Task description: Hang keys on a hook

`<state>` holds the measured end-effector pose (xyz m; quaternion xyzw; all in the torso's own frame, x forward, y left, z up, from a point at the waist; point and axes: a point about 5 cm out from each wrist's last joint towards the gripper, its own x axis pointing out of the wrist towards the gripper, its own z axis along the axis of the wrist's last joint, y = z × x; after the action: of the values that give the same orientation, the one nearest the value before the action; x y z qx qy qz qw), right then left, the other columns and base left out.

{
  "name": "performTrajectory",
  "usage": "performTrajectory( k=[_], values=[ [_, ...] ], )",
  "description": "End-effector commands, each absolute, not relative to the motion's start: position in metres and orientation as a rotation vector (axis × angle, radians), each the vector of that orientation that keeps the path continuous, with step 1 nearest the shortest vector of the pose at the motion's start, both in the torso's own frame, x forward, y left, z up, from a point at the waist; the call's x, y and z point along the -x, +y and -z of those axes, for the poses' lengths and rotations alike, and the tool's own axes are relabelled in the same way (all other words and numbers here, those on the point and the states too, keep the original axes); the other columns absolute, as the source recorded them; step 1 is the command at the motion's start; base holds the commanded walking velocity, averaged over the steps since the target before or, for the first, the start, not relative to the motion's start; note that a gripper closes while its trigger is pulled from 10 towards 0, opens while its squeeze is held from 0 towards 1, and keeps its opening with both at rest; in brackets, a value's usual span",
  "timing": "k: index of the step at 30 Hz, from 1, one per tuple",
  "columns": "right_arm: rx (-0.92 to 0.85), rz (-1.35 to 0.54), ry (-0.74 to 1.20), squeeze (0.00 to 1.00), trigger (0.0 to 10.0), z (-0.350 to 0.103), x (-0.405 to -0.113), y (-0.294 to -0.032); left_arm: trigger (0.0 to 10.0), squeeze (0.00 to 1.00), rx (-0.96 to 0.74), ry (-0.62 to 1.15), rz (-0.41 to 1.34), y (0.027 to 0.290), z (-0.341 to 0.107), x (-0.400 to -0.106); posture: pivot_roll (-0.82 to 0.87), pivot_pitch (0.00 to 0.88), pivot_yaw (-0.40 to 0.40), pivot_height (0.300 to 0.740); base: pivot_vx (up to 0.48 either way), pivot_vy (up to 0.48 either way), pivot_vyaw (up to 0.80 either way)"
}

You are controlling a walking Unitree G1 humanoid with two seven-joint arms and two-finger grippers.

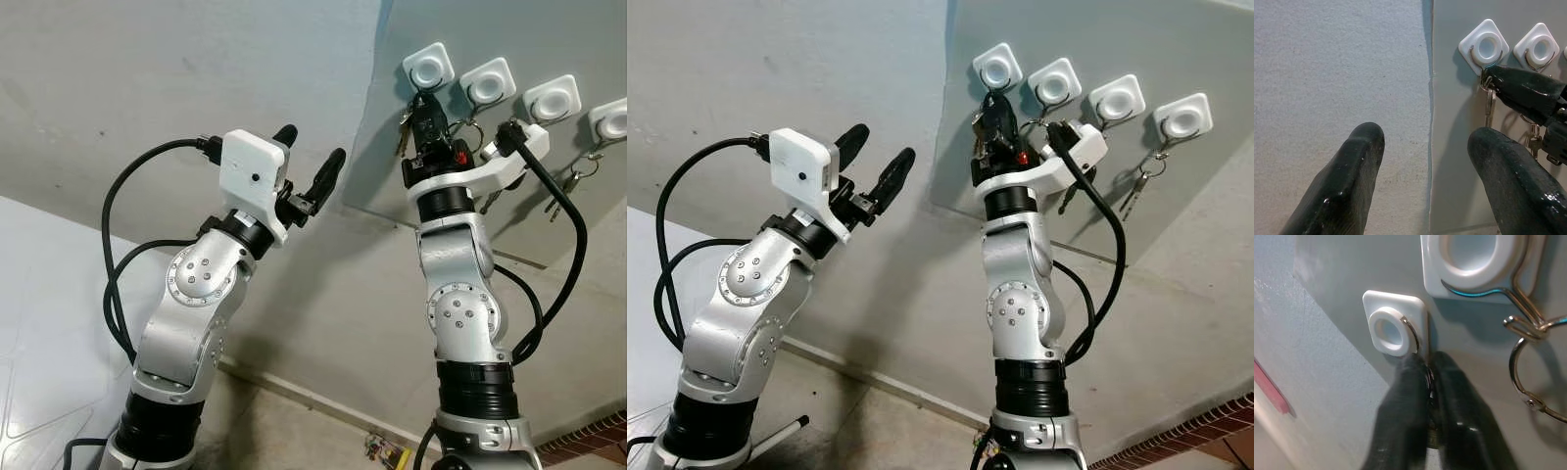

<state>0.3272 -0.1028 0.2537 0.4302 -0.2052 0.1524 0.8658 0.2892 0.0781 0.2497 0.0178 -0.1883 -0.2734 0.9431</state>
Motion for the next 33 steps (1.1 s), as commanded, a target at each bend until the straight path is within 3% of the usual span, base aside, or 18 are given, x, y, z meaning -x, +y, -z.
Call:
performTrajectory(
  k=[1, 15, 20, 21, 22, 24, 33],
  values=[
    [-0.955, -0.277, -0.369, 1.00, 10.0, -0.241, -0.329, -0.100, 10.0, 0.00, -0.037, -0.410, 0.559, 0.077, -0.256, -0.286, -0.09, 0.031, -0.095, 0.740, 0.000, 0.000, 0.00],
    [-0.945, -0.291, -0.372, 1.00, 10.0, -0.239, -0.327, -0.100, 10.0, 0.00, -0.039, -0.407, 0.556, 0.077, -0.256, -0.285, -0.08, 0.029, -0.097, 0.740, 0.000, 0.000, 0.00],
    [-0.828, -0.418, -0.429, 1.00, 10.0, -0.234, -0.317, -0.098, 10.0, 0.00, -0.050, -0.404, 0.538, 0.079, -0.253, -0.285, -0.08, 0.031, -0.098, 0.740, 0.000, 0.000, 0.00],
    [-0.801, -0.437, -0.431, 0.14, 10.0, -0.232, -0.315, -0.097, 10.0, 0.00, -0.056, -0.403, 0.529, 0.080, -0.252, -0.285, -0.08, 0.031, -0.098, 0.740, 0.000, 0.000, 0.00],
    [-0.785, -0.451, -0.428, 0.00, 10.0, -0.231, -0.314, -0.097, 10.0, 0.00, -0.063, -0.404, 0.520, 0.081, -0.251, -0.286, -0.08, 0.031, -0.098, 0.740, 0.000, 0.000, 0.00],
    [-0.709, -0.474, -0.428, 0.00, 10.0, -0.226, -0.312, -0.095, 10.0, 0.00, -0.079, -0.410, 0.500, 0.082, -0.250, -0.286, -0.09, 0.037, -0.095, 0.740, 0.000, 0.000, 0.00],
    [-0.671, -0.493, -0.429, 0.00, 10.0, -0.222, -0.309, -0.090, 10.0, 0.00, -0.094, -0.409, 0.484, 0.084, -0.249, -0.286, -0.09, 0.039, -0.093, 0.740, 0.000, 0.000, 0.00]
  ],
)
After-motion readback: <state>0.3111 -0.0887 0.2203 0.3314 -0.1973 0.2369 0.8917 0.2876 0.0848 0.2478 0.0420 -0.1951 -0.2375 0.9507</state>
